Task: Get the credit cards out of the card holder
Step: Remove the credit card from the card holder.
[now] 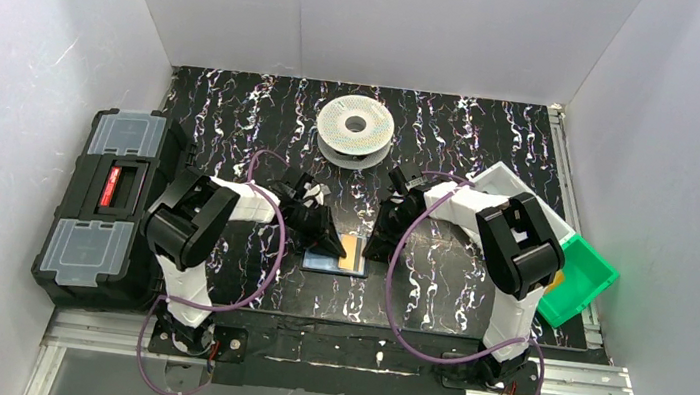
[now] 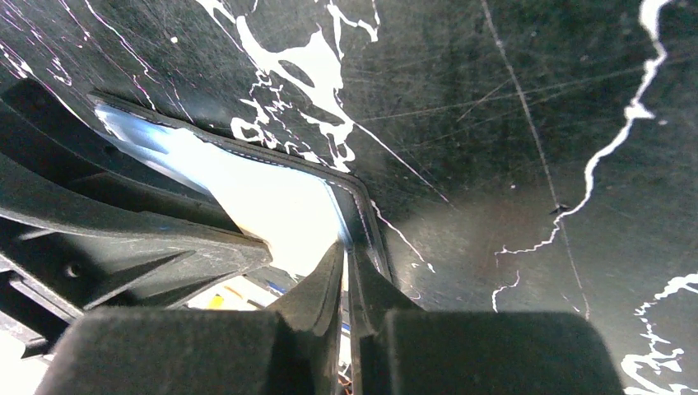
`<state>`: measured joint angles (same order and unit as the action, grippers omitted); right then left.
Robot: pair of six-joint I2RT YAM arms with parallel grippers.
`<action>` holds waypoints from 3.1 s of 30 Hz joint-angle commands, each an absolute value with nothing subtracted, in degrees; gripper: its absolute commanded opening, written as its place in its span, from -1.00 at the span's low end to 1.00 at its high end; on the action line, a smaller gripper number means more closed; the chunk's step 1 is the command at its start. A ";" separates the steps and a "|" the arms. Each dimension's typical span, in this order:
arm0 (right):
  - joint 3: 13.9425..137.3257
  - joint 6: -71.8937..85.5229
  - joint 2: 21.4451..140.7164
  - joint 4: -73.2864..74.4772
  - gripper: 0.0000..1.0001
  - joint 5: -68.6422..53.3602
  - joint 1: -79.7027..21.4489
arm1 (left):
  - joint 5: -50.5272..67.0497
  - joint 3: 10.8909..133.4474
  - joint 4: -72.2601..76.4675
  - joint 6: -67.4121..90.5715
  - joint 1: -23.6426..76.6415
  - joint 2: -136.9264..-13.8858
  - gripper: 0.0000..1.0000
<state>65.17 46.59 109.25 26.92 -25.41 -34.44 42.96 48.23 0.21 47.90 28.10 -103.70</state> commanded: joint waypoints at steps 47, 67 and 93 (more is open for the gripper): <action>66.42 46.27 112.81 27.53 -0.87 -22.50 -35.60 | 35.55 46.84 -16.36 38.82 19.30 -95.12 -1.00; 66.88 45.88 113.29 27.92 -0.87 -22.77 -35.60 | 39.02 46.26 -13.11 40.04 19.08 -94.94 -0.72; 67.29 45.88 113.63 28.12 -0.87 -23.03 -35.60 | 45.04 44.38 -4.46 44.30 19.66 -97.96 -0.60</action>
